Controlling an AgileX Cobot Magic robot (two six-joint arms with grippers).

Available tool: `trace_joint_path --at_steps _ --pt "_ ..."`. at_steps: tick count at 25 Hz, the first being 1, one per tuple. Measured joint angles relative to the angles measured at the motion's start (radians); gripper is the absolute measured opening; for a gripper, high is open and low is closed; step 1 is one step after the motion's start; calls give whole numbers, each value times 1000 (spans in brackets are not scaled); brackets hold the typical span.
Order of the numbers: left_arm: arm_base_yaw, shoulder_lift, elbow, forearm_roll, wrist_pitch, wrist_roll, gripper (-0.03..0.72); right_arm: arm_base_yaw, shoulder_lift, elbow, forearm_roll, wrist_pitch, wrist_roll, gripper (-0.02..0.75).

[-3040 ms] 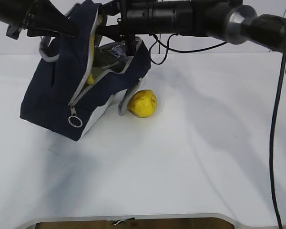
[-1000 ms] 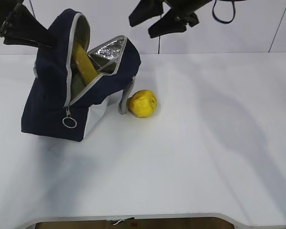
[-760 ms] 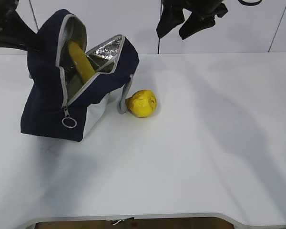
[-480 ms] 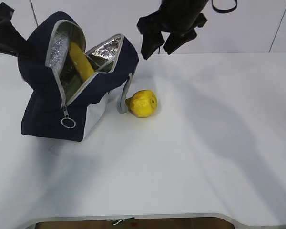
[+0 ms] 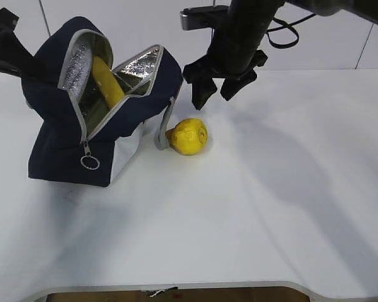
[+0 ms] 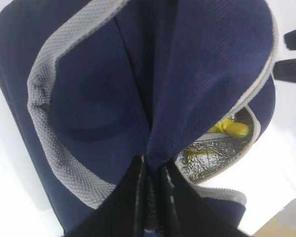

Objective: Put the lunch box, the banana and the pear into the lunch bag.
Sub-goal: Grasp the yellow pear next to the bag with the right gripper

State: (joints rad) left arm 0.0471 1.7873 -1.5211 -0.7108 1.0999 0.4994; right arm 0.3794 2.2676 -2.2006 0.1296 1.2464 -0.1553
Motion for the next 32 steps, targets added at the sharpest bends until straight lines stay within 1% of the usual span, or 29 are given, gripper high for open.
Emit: trace_joint_path --at_steps 4,6,13,21,32 --pt "0 0 0 0 0 0 21 6 35 0 21 0 4 601" --pt "0 0 0 4 0 0 21 6 44 0 27 0 11 610" --pt "0 0 0 12 0 0 21 6 82 0 80 -14 -15 612" --pt "0 0 0 30 -2 0 21 24 111 0 68 -121 -88 610" --pt "0 0 0 37 2 0 21 28 136 -1 83 -134 -103 599"
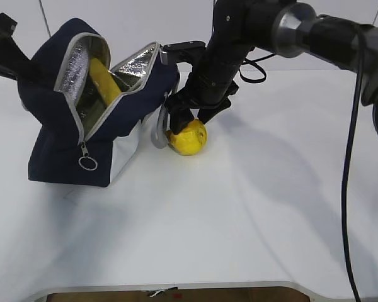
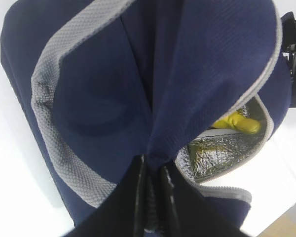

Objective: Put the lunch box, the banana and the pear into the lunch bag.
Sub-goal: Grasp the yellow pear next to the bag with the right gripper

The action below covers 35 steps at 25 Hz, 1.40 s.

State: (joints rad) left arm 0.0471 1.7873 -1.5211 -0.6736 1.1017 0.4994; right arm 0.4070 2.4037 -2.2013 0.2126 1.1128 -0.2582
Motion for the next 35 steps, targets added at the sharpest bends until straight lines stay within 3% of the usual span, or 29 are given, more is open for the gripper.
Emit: trace_joint_path --at_steps 8,21,35 --pt "0 0 0 0 3 0 21 0 8 -6 10 2 0 596" --pt "0 0 0 0 3 0 21 0 8 -24 17 57 -2 472" --pt "0 0 0 0 3 0 21 0 10 -60 17 104 79 430"
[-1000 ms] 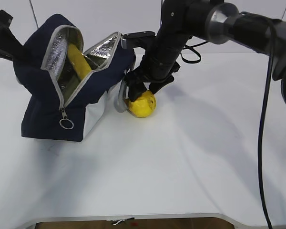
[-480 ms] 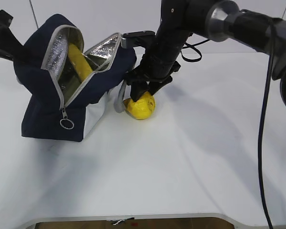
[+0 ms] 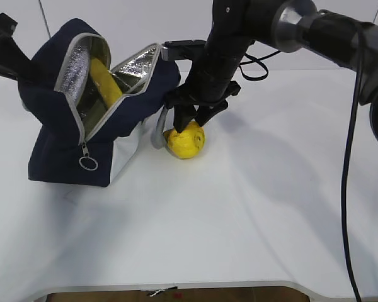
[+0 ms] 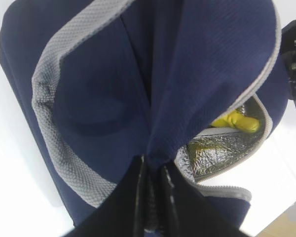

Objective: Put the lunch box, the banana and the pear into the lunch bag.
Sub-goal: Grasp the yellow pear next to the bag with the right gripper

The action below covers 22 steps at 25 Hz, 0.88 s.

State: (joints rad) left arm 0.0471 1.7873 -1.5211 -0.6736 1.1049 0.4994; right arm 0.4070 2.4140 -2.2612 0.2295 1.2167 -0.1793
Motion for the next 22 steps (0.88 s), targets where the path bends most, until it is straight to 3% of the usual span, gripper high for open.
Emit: trace_joint_path --at_steps 4,10,22 --pt "0 0 0 0 0 0 21 0 0 0 8 2 38 455" --pt "0 0 0 2 0 0 21 0 -51 51 5 11 73 551" --pt "0 0 0 3 -6 0 21 0 -73 53 -28 14 -4 567"
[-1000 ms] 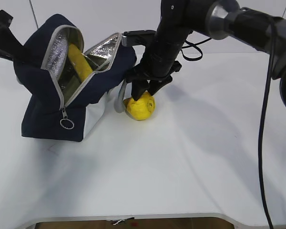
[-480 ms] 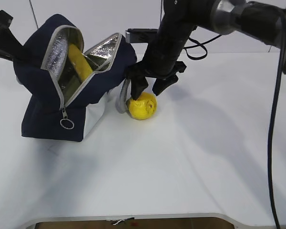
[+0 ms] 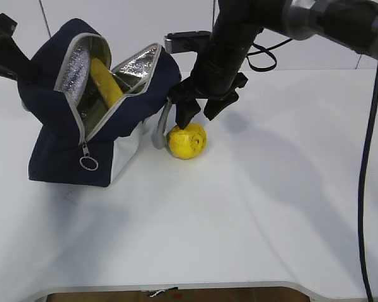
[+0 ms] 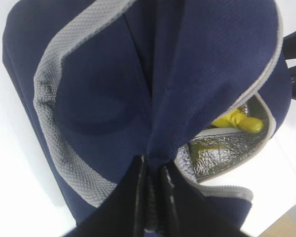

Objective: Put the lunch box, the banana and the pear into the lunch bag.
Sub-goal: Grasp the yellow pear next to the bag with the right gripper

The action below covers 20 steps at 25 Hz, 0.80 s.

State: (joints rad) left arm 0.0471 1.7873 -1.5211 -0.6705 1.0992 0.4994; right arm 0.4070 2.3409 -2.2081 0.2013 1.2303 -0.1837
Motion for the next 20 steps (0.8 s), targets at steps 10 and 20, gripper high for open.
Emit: trace_joint_path --at_steps 10,20 --pt "0 0 0 5 6 0 21 0 12 0 26 2 -96 568" --pt "0 0 0 24 6 0 21 0 13 0 26 2 -100 658"
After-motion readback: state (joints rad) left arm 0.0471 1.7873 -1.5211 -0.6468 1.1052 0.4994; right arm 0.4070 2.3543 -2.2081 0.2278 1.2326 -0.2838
